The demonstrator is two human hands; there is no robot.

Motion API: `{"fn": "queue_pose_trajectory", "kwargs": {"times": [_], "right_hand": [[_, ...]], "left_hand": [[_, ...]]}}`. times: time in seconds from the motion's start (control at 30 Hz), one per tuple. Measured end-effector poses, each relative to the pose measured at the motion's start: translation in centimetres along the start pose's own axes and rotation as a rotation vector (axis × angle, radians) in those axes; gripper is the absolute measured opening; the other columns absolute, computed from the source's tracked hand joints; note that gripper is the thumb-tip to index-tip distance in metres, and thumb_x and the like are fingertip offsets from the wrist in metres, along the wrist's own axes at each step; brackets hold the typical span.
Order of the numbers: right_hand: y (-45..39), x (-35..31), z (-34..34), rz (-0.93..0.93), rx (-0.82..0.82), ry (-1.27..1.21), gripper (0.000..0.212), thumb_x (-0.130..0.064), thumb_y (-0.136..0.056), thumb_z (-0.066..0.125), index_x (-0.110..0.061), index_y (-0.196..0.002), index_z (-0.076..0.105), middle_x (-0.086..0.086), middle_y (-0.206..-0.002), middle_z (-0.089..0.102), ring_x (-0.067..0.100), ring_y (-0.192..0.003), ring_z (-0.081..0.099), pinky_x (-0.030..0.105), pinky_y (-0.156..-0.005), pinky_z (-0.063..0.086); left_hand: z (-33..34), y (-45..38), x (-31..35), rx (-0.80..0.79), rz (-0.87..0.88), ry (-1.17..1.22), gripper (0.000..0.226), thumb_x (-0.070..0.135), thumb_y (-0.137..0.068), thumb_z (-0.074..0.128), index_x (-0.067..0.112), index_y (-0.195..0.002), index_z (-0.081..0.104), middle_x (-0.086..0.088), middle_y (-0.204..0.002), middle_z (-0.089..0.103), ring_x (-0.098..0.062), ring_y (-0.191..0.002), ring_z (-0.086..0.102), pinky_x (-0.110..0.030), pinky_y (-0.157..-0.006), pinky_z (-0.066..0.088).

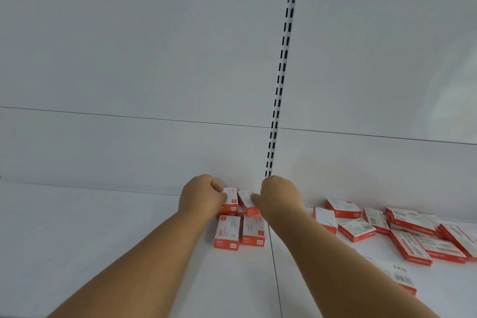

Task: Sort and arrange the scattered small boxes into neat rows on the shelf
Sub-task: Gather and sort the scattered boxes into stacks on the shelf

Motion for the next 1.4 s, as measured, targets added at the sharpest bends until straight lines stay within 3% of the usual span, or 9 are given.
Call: {"fn": "queue_pose_trajectory", "kwargs": {"times": [0.17, 0.4, 0.7, 0.97, 1.07, 1.13, 1.2, 1.33, 1.4], "right_hand": [[1.5, -0.2, -1.0, 0.016, 0.065, -0.223, 0.028, -0.032, -0.099, 0.041, -0.012, -0.082, 0.052, -0.001, -0.072, 0.053, 0.014, -0.063, 0.049, 0.027, -0.055, 0.036], [7.0, 6.4, -6.7, 0.052, 0.334, -0.332, 0.025, -0.022, -0.099, 0.039, -0.010, -0.093, 0.060, 0.006, -0.091, 0.066, 0.025, -0.082, 0.058, 0.033, -0.073, 0.049], [10.7, 12.2, -7.8, 0.107, 0.339, -0.305, 0.017, -0.017, -0.095, 0.046, -0.015, -0.089, 0.062, 0.000, -0.081, 0.067, 0.019, -0.073, 0.060, 0.028, -0.059, 0.043], [11.5, 22.2, -8.9, 0.223, 0.294, -0.120, 0.005, -0.024, -0.092, 0.058, -0.021, -0.088, 0.060, -0.008, -0.083, 0.061, 0.013, -0.074, 0.054, 0.019, -0.056, 0.035], [10.8, 25.3, -8.2, 0.291, 0.205, 0.043, 0.032, -0.043, -0.090, 0.059, -0.018, -0.110, 0.061, 0.001, -0.110, 0.063, 0.020, -0.094, 0.058, 0.027, -0.073, 0.044], [10.0, 26.6, -7.5, 0.291, 0.140, 0.152, 0.052, -0.057, -0.085, 0.057, -0.017, -0.118, 0.058, 0.005, -0.117, 0.062, 0.026, -0.105, 0.059, 0.033, -0.083, 0.047], [9.3, 27.3, -7.1, 0.273, 0.090, 0.175, 0.054, -0.058, -0.084, 0.058, -0.017, -0.120, 0.055, 0.005, -0.118, 0.063, 0.026, -0.107, 0.060, 0.035, -0.083, 0.049], [8.8, 27.9, -9.1, 0.161, 0.225, -0.055, 0.027, -0.041, -0.083, 0.060, -0.017, -0.089, 0.050, -0.001, -0.089, 0.057, 0.021, -0.079, 0.053, 0.030, -0.060, 0.037], [8.7, 27.9, -10.7, 0.023, 0.348, -0.185, 0.025, -0.035, -0.080, 0.065, -0.019, -0.082, 0.047, -0.005, -0.085, 0.050, 0.018, -0.074, 0.047, 0.024, -0.056, 0.030]], "left_hand": [[-0.5, 1.2, 2.5, 0.043, 0.178, -0.033, 0.018, 0.021, -0.087, 0.065, 0.030, -0.075, 0.055, 0.008, -0.089, 0.060, -0.005, -0.072, 0.054, -0.018, -0.053, 0.036], [3.2, 6.2, 9.3, -0.267, 0.509, -0.088, 0.017, 0.016, -0.079, 0.070, 0.029, -0.088, 0.065, 0.014, -0.092, 0.060, -0.002, -0.077, 0.054, -0.019, -0.066, 0.042], [8.1, 12.8, 14.1, -0.447, 0.671, -0.072, 0.019, 0.013, -0.080, 0.064, 0.025, -0.095, 0.068, 0.008, -0.098, 0.066, -0.011, -0.085, 0.060, -0.025, -0.074, 0.049], [13.2, 13.4, 18.9, -0.487, 0.666, -0.077, 0.018, 0.013, -0.084, 0.062, 0.025, -0.095, 0.069, 0.009, -0.100, 0.065, -0.009, -0.086, 0.059, -0.018, -0.065, 0.044], [15.6, 13.2, 20.6, -0.478, 0.648, -0.130, 0.013, 0.018, -0.085, 0.063, 0.028, -0.093, 0.063, 0.008, -0.104, 0.064, -0.013, -0.093, 0.059, -0.025, -0.077, 0.049], [16.9, 12.6, 21.4, -0.460, 0.603, -0.160, 0.014, 0.018, -0.086, 0.060, 0.028, -0.095, 0.063, 0.006, -0.105, 0.063, -0.015, -0.094, 0.059, -0.030, -0.081, 0.051], [18.2, 12.1, 21.9, -0.442, 0.554, -0.182, 0.016, 0.018, -0.086, 0.058, 0.027, -0.098, 0.063, 0.005, -0.105, 0.064, -0.016, -0.095, 0.059, -0.033, -0.085, 0.052], [20.6, 11.8, 23.1, -0.403, 0.461, -0.218, 0.017, 0.028, -0.094, 0.053, 0.024, -0.109, 0.060, 0.003, -0.109, 0.064, -0.018, -0.099, 0.059, -0.036, -0.088, 0.051], [21.5, 11.6, 23.4, -0.430, 0.323, -0.053, 0.029, 0.043, -0.097, 0.048, 0.024, -0.119, 0.054, 0.005, -0.109, 0.063, -0.019, -0.102, 0.061, -0.036, -0.088, 0.050]]}}
Point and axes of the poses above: each hand's wrist, its own y-axis away from the middle knuckle, its own z-axis out of the palm, x = y × z, the point moved 10 cm from there along -y, towards the middle knuckle
